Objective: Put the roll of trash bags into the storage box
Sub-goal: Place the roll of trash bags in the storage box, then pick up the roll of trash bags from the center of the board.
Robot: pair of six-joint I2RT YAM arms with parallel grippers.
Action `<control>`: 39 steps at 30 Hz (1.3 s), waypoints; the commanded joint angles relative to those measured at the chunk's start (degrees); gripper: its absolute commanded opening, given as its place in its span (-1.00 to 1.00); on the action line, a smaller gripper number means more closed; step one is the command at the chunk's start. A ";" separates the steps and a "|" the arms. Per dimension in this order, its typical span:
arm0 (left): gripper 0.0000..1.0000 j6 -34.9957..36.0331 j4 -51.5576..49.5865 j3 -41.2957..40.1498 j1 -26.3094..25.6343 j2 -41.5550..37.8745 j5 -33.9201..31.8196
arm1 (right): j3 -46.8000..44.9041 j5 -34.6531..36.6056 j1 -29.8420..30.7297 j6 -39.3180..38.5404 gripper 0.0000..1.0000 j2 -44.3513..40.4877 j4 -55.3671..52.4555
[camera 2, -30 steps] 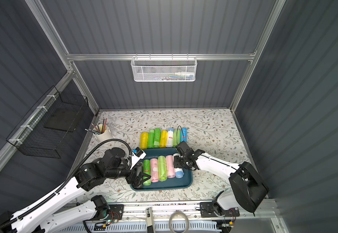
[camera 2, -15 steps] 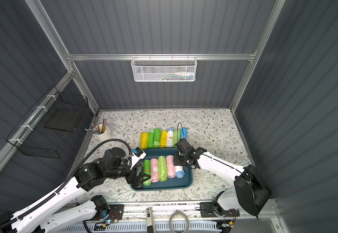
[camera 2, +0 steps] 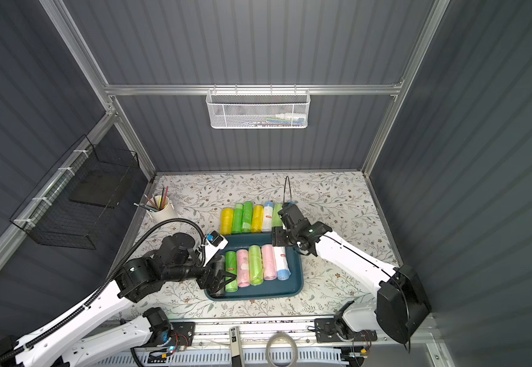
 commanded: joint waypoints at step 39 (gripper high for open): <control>1.00 0.87 0.60 -1.13 0.46 -3.60 -0.86 | 14.10 -10.34 -18.53 -8.88 0.15 33.79 14.30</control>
